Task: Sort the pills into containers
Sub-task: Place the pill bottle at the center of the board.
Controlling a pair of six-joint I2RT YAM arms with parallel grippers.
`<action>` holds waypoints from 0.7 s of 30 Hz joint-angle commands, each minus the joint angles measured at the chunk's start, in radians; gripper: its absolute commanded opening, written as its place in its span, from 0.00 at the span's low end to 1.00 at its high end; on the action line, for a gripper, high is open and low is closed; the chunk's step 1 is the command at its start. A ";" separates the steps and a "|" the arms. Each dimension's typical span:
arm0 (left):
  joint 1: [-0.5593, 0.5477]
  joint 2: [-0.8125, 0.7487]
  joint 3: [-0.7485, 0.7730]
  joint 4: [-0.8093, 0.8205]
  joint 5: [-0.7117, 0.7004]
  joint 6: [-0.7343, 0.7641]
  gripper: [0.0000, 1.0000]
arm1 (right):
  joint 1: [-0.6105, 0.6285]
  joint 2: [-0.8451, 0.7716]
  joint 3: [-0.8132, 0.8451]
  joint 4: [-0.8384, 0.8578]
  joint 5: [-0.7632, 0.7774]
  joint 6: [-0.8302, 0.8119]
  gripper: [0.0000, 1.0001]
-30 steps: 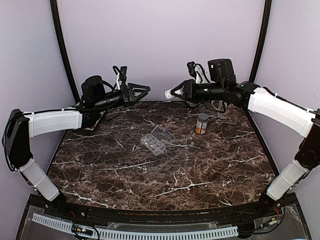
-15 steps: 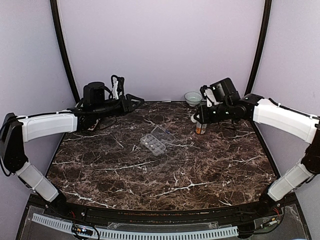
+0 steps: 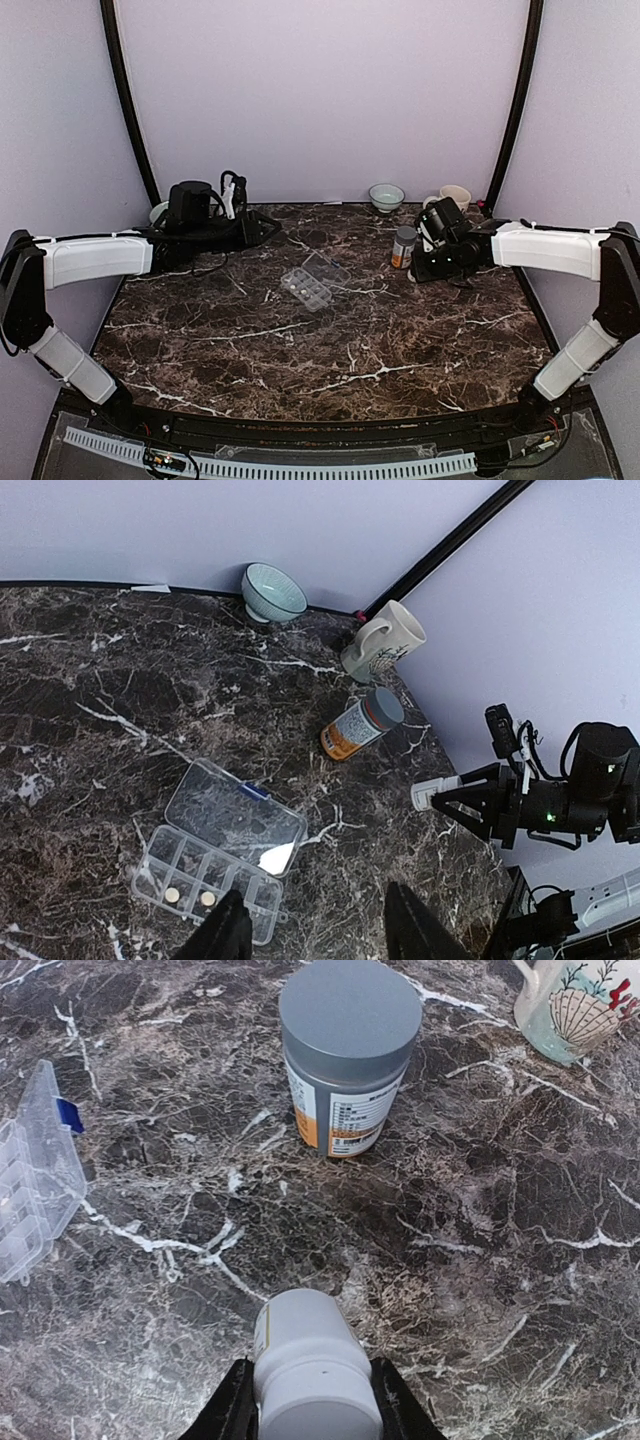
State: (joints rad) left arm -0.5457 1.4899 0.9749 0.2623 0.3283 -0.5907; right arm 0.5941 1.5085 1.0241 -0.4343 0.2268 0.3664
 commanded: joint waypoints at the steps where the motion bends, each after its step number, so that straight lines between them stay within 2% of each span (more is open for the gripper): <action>1: 0.002 -0.048 -0.043 -0.028 -0.020 0.010 0.47 | -0.029 0.068 -0.017 0.097 0.032 -0.023 0.13; 16: -0.007 -0.076 -0.123 -0.023 -0.052 -0.007 0.47 | -0.063 0.250 0.059 0.144 0.043 -0.057 0.16; 21: -0.006 -0.065 -0.121 -0.021 -0.051 -0.005 0.47 | -0.062 0.267 0.070 0.132 0.040 -0.060 0.22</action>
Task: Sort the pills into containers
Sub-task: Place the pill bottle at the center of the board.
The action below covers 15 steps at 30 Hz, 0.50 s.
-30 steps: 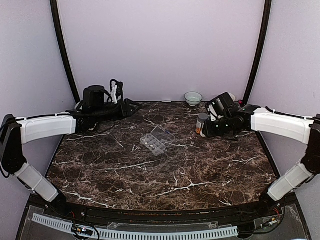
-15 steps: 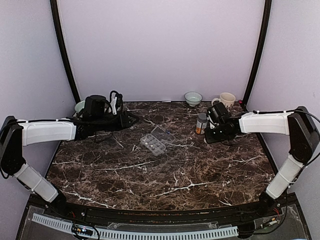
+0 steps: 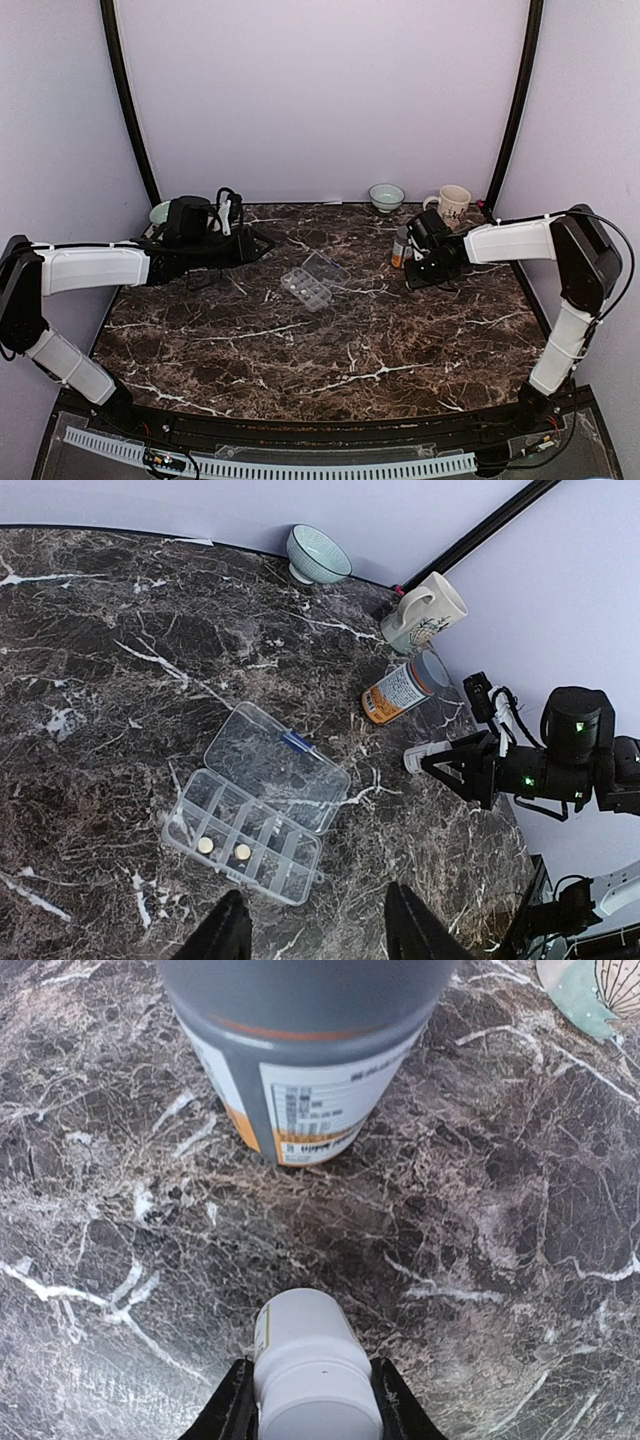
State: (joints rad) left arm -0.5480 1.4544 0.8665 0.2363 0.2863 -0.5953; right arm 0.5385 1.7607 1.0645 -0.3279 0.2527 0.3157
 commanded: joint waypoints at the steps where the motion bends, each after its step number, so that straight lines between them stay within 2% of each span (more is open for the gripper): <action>1: -0.004 -0.027 -0.011 0.005 -0.009 0.000 0.47 | -0.007 0.016 0.030 0.024 0.014 -0.008 0.23; 6: -0.005 -0.015 -0.007 0.012 -0.003 -0.003 0.47 | -0.007 0.018 0.028 0.018 0.007 -0.008 0.33; 15: -0.005 -0.009 -0.003 0.013 -0.002 0.001 0.48 | -0.007 0.008 0.039 0.011 0.003 -0.012 0.39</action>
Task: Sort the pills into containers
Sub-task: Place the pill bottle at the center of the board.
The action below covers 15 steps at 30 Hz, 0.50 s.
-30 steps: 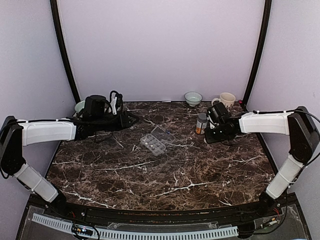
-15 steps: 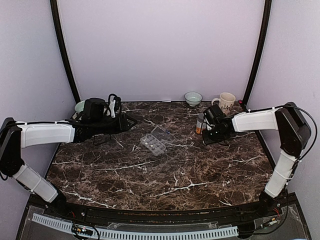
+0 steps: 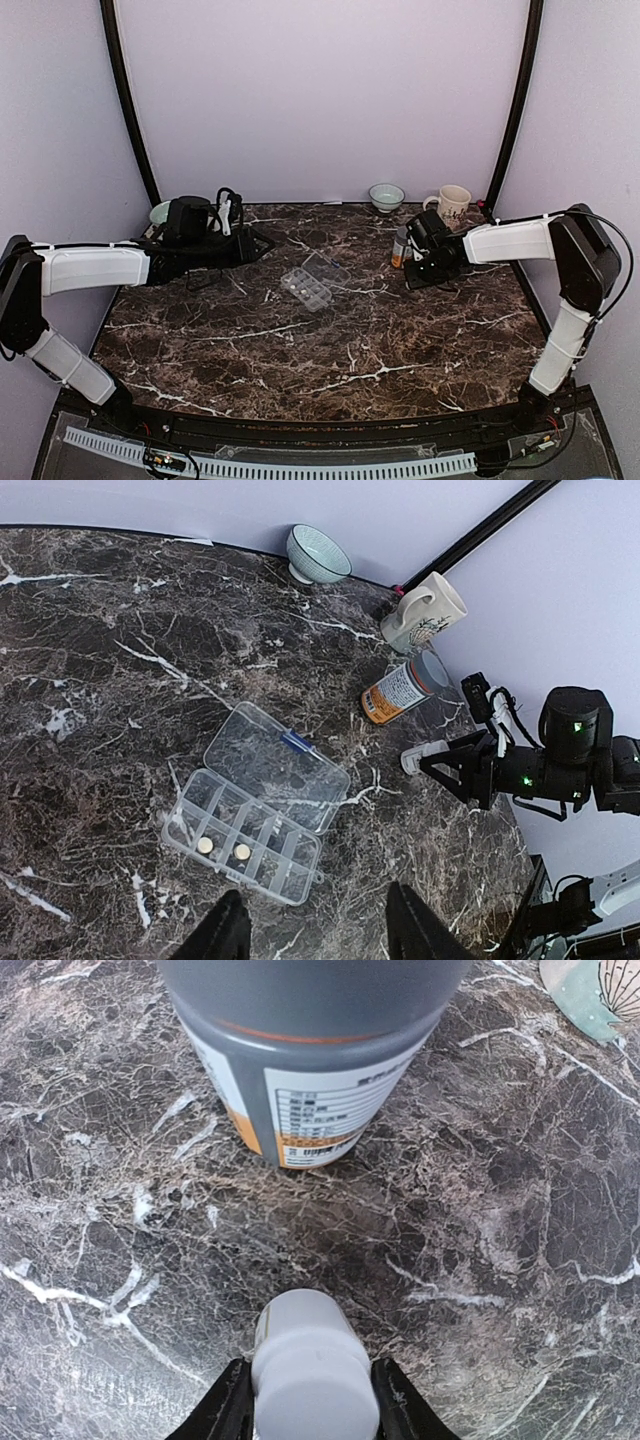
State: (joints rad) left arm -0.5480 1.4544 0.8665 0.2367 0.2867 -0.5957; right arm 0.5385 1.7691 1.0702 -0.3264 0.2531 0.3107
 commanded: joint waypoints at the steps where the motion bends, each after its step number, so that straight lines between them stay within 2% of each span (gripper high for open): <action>1: -0.006 -0.008 -0.003 0.013 -0.003 0.000 0.49 | -0.007 0.000 0.035 0.008 0.003 -0.008 0.40; 10: -0.006 -0.012 -0.001 0.000 -0.016 0.004 0.53 | -0.006 -0.034 0.041 -0.008 0.025 -0.004 0.44; 15: -0.005 -0.015 -0.012 -0.012 -0.025 0.003 0.55 | -0.006 -0.123 0.007 -0.012 0.059 0.014 0.46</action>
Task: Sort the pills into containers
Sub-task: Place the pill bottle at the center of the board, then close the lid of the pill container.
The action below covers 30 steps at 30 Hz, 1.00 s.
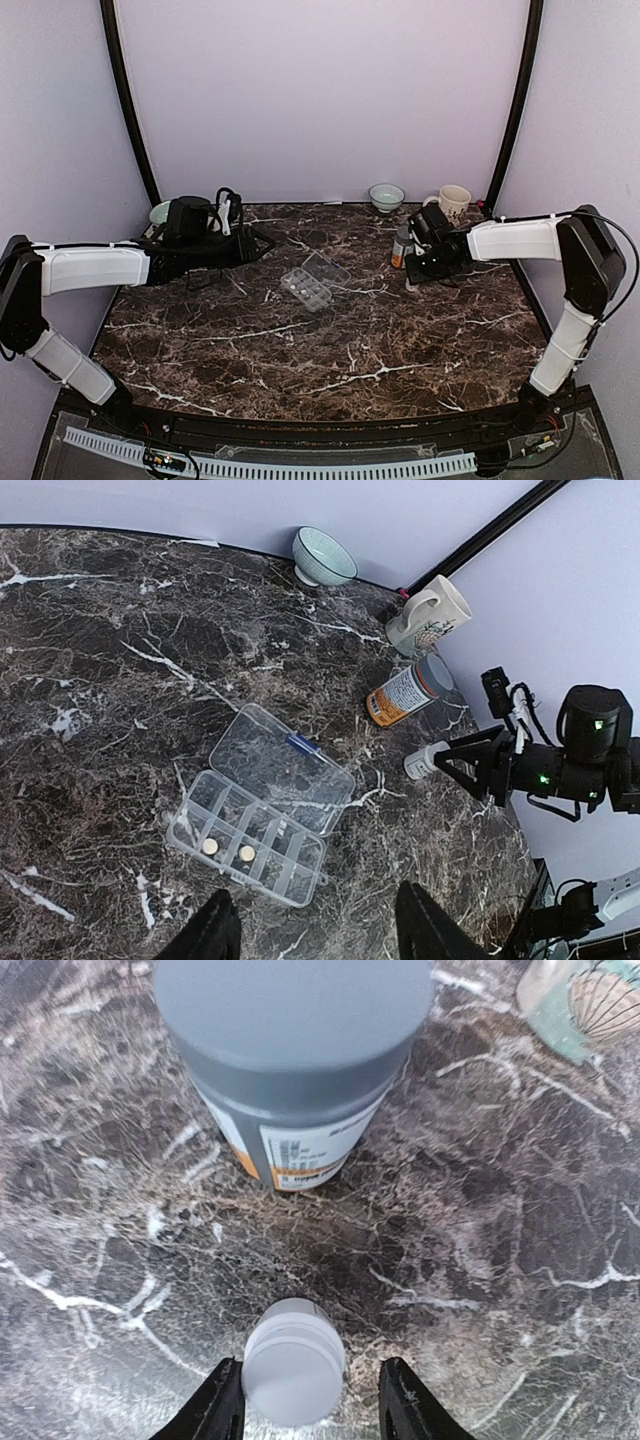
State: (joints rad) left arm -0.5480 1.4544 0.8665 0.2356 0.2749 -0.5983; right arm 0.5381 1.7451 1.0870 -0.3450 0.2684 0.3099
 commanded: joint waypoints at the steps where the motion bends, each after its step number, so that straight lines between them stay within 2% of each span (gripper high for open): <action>1: -0.005 -0.015 -0.016 -0.013 -0.015 0.004 0.55 | -0.005 -0.122 -0.016 0.006 0.046 0.019 0.46; 11: -0.015 -0.007 -0.054 -0.030 -0.019 -0.016 0.55 | 0.059 -0.254 0.016 -0.025 0.066 0.005 0.47; 16: -0.016 -0.007 -0.074 -0.048 -0.025 -0.033 0.55 | 0.135 -0.217 0.125 -0.009 0.018 -0.032 0.45; 20: -0.018 -0.013 -0.102 -0.062 -0.038 -0.055 0.54 | 0.157 -0.120 0.206 -0.003 -0.028 -0.034 0.35; 21: -0.018 -0.013 -0.110 -0.066 -0.039 -0.060 0.51 | 0.158 -0.094 0.223 0.001 -0.042 -0.033 0.31; 24: -0.019 -0.001 -0.133 -0.069 -0.037 -0.081 0.33 | 0.159 -0.009 0.274 0.010 -0.076 -0.031 0.22; 30: -0.027 0.059 -0.133 -0.055 -0.016 -0.107 0.20 | 0.155 0.151 0.373 0.016 -0.128 -0.025 0.10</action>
State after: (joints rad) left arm -0.5648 1.4822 0.7414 0.1837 0.2459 -0.6865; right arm 0.6956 1.8229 1.3930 -0.3439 0.1898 0.2817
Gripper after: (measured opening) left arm 0.230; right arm 0.125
